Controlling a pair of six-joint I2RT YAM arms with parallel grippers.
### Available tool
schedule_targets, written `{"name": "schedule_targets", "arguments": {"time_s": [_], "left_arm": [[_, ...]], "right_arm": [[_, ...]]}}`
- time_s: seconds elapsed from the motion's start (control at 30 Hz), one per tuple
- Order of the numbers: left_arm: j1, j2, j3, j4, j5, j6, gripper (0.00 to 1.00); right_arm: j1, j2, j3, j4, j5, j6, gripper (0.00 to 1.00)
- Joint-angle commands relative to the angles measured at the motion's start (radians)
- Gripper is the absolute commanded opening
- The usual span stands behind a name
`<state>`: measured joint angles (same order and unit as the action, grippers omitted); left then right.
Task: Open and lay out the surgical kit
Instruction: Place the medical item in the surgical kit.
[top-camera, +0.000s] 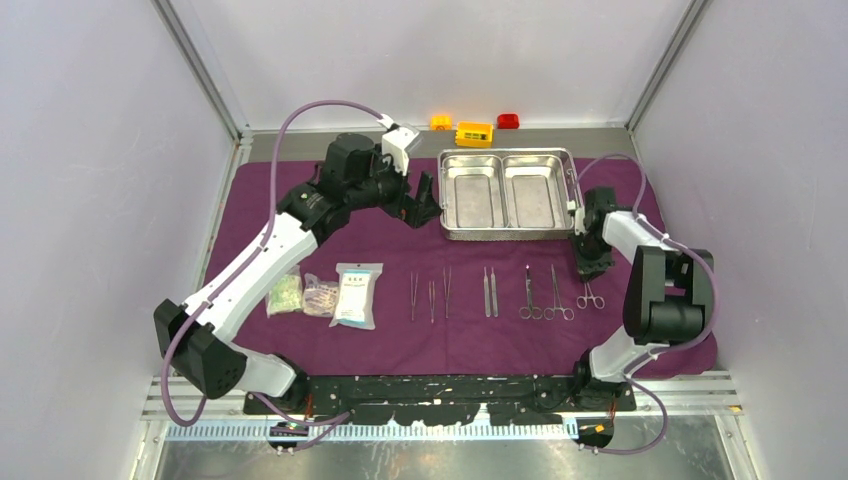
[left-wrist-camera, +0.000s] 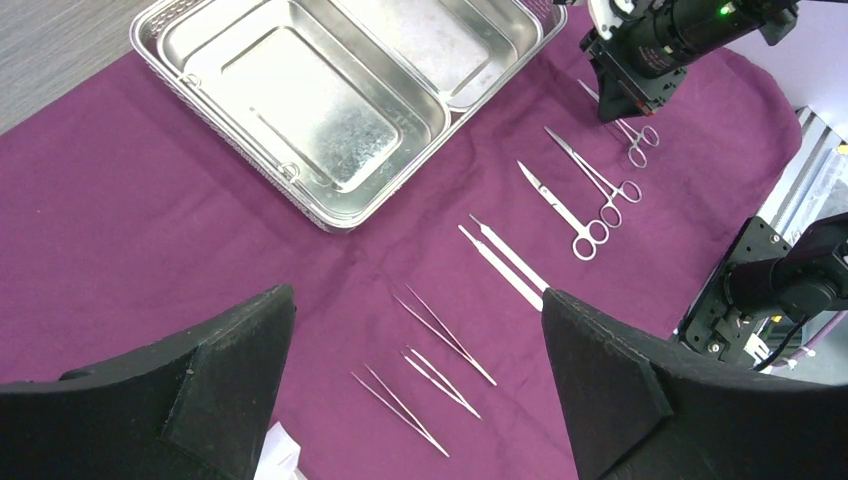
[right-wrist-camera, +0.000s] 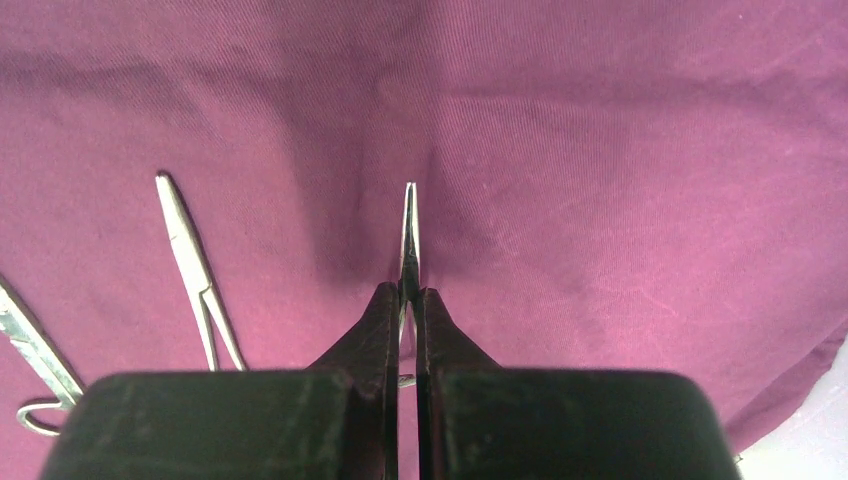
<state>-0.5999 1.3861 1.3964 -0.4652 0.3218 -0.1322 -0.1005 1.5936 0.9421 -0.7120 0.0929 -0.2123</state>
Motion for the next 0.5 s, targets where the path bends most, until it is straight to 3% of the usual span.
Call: {"name": "schedule_targets", "arguments": {"time_s": [0.0,0.47], "left_arm": [[0.005,-0.004,0.048,0.007,0.008,-0.019,0.96],[0.006,-0.033,0.027,0.014,0.017,-0.026,0.97]], "right_arm": [[0.01,0.023,-0.002,0.063,0.033,0.008,0.01],[0.022,-0.025,-0.031,0.011,0.033,0.012,0.0]]}}
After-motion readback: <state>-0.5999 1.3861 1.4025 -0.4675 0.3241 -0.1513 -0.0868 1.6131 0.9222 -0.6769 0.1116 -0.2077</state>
